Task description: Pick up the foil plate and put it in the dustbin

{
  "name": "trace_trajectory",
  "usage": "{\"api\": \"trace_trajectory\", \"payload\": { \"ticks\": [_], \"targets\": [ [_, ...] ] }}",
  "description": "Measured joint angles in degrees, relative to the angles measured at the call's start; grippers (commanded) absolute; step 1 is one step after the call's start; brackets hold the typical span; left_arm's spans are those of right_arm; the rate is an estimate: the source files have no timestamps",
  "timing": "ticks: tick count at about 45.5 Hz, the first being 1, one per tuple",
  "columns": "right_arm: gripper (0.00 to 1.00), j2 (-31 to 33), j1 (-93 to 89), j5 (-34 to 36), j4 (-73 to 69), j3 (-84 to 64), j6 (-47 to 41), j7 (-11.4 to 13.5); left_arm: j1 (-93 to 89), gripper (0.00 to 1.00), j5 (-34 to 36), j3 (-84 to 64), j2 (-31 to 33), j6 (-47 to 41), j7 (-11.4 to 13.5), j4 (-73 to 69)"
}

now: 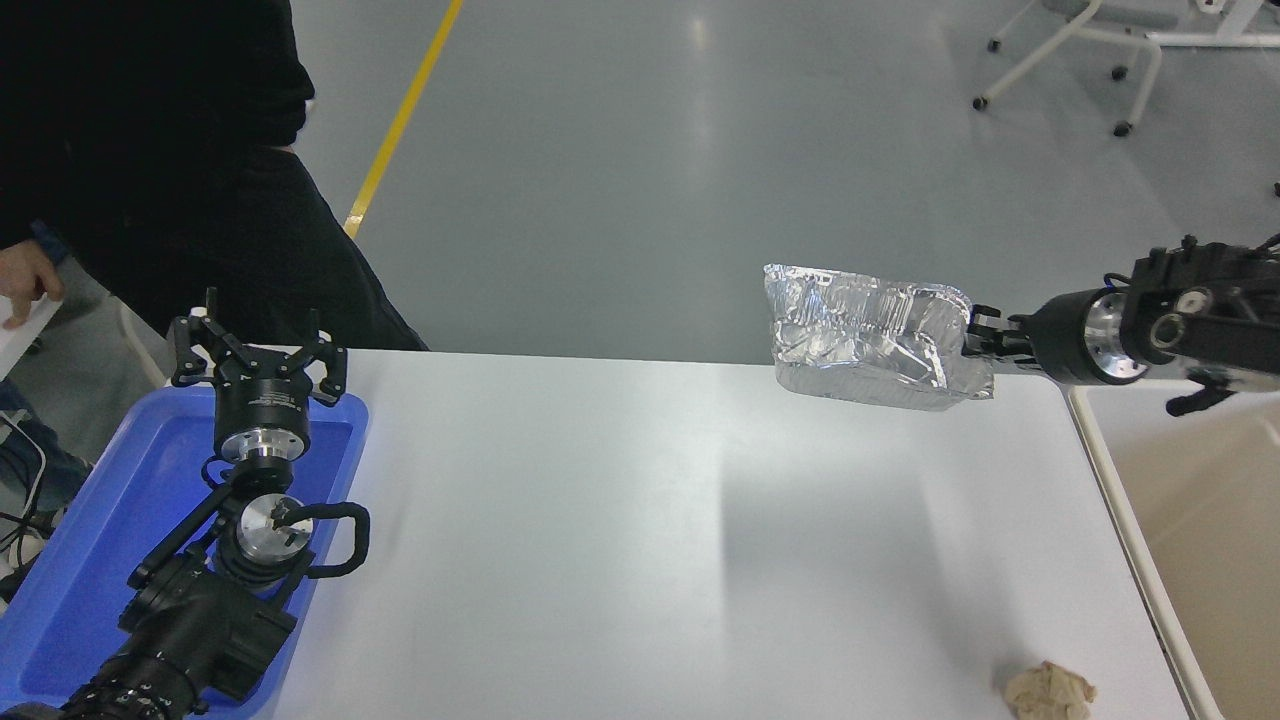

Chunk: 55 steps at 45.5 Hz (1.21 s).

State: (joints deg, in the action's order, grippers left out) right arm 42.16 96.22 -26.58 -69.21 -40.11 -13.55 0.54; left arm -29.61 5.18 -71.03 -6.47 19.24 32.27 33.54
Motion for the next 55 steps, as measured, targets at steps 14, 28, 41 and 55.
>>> {"api": "trace_trajectory", "payload": {
  "ticks": [14, 28, 41, 55],
  "targets": [
    [0.00, 4.0, 20.7, 1.6, -11.7, -10.3, -2.0, 0.7, 0.0, 0.99, 0.0, 0.0, 0.0, 0.0, 0.0, 0.0],
    [0.00, 5.0, 32.4, 2.2, -15.4, -17.5, -3.4, 2.4, 0.0, 0.99, 0.0, 0.0, 0.0, 0.0, 0.0, 0.0],
    [0.00, 8.8, 29.5, 3.9, -7.7, -18.6, 5.6, 4.4, 0.0, 0.99, 0.0, 0.0, 0.0, 0.0, 0.0, 0.0],
    [0.00, 13.1, 17.4, 16.6, 3.9, -13.3, 18.6, 5.2, 0.0, 0.99, 0.0, 0.0, 0.0, 0.0, 0.0, 0.0]
  ]
}}
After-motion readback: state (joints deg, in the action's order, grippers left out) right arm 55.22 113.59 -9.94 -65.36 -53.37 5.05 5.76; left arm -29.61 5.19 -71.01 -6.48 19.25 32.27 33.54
